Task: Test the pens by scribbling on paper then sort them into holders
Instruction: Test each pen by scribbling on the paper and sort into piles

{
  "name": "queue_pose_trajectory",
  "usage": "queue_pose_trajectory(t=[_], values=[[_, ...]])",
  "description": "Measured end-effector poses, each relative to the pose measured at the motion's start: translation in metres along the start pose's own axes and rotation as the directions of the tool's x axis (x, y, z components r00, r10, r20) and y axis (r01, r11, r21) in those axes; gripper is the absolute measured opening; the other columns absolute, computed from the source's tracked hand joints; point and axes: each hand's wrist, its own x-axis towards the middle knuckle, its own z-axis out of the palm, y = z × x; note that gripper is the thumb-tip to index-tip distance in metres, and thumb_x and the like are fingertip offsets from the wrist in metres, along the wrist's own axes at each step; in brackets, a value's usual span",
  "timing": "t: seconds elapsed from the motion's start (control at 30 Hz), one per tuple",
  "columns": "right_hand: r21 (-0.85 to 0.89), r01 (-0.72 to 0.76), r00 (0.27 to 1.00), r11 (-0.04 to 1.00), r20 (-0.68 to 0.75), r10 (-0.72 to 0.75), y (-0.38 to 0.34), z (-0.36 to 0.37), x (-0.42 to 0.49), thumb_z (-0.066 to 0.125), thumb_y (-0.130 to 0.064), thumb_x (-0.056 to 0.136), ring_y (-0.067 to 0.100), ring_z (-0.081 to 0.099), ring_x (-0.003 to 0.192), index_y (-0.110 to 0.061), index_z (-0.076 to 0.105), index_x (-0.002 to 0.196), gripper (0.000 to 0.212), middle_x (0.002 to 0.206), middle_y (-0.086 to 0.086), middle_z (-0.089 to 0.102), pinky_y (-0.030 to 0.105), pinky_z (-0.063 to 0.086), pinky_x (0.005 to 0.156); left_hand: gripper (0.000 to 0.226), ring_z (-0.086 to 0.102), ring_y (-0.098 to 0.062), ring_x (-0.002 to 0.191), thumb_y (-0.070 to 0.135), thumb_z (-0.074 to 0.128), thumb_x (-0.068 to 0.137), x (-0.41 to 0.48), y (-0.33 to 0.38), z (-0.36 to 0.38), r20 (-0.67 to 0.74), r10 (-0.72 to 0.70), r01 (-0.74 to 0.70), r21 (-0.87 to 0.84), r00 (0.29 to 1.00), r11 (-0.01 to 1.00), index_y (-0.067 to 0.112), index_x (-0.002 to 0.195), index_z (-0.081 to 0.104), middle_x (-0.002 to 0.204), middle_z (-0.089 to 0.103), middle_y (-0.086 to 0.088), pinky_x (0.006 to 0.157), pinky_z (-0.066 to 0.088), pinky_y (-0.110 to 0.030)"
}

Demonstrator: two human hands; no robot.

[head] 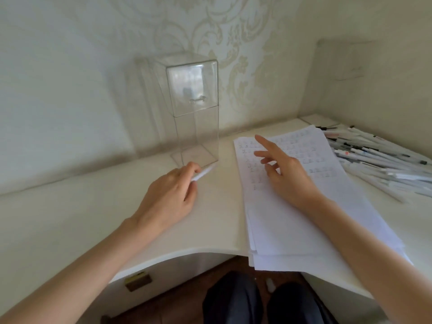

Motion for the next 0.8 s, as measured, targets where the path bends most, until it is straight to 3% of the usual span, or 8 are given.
queue_pose_trajectory(t=[0.07,0.13,0.3,0.4,0.5,0.6,0.8], values=[[-0.002,-0.041,0.998,0.999,-0.041,0.041,0.003,0.000,0.002,0.037,0.000,0.094,0.007,0.051,0.104,-0.042,0.030,0.142,0.064,0.123,-0.010,0.056,0.018,0.035,0.083,0.023,0.057,-0.027,0.073,0.026,0.041,0.079,-0.003,-0.007,-0.004,0.036,-0.006,-0.002,0.208,0.999,0.978,0.017,0.093,0.055,0.083,0.058,-0.001,0.062,0.040,-0.033],[0.000,-0.079,0.995,0.997,-0.067,0.078,0.002,0.000,0.003,0.038,0.000,0.094,0.009,0.051,0.104,-0.036,0.031,0.143,0.061,0.124,-0.008,0.055,0.020,0.036,0.082,0.021,0.057,-0.026,0.078,0.025,0.050,0.075,0.001,-0.005,-0.001,0.019,-0.004,0.000,0.245,1.000,0.969,0.015,0.092,0.059,0.088,0.057,-0.002,0.067,0.037,-0.033],[-0.059,-0.208,0.941,0.976,-0.283,0.183,-0.001,-0.034,0.004,0.039,0.000,0.093,0.013,0.052,0.112,-0.017,0.054,0.126,0.040,0.123,-0.005,0.057,0.020,0.037,0.087,0.022,0.061,-0.027,0.083,0.015,0.068,0.075,0.031,0.042,0.016,-0.025,0.128,-0.127,0.036,0.991,0.991,0.011,0.095,0.062,0.096,0.060,-0.004,0.070,0.045,-0.035],[-0.164,-0.378,0.863,0.911,-0.419,0.282,0.020,-0.073,-0.005,0.039,0.005,0.087,0.023,0.055,0.112,-0.008,0.063,0.112,0.037,0.117,0.004,0.064,0.032,0.044,0.091,0.023,0.062,-0.025,0.090,0.024,0.057,0.081,0.049,0.069,0.030,0.012,0.204,-0.203,-0.090,0.979,0.975,0.011,0.098,0.063,0.104,0.060,-0.002,0.073,0.047,-0.033],[-0.345,-0.561,0.788,0.752,-0.501,0.358,0.051,-0.103,-0.024,0.044,0.001,0.083,0.036,0.057,0.100,-0.005,0.066,0.096,0.026,0.101,0.015,0.068,0.038,0.048,0.073,0.054,0.056,-0.018,0.106,0.052,0.037,0.080,0.056,0.075,0.045,0.097,0.194,-0.173,-0.190,0.976,0.966,0.015,0.110,0.061,0.118,0.055,0.003,0.083,0.043,-0.028],[-0.454,-0.626,0.767,0.634,-0.508,0.393,0.073,-0.111,-0.037,0.044,-0.012,0.090,0.035,0.053,0.104,-0.007,0.064,0.093,0.021,0.102,0.017,0.065,0.034,0.037,0.067,0.072,0.051,-0.008,0.107,0.069,0.026,0.071,0.055,0.068,0.056,0.151,0.154,-0.111,-0.262,0.977,0.959,0.021,0.116,0.056,0.122,0.050,0.013,0.079,0.034,-0.018],[-0.616,-0.534,0.845,0.578,-0.379,0.376,0.079,-0.101,-0.034,0.048,-0.035,0.095,0.029,0.045,0.115,-0.016,0.062,0.104,0.026,0.115,0.009,0.060,0.037,0.032,0.090,0.078,0.044,0.003,0.103,0.078,0.033,0.066,0.057,0.064,0.058,0.164,0.172,-0.110,-0.332,0.971,0.937,0.025,0.118,0.055,0.121,0.048,0.018,0.079,0.029,-0.009]])
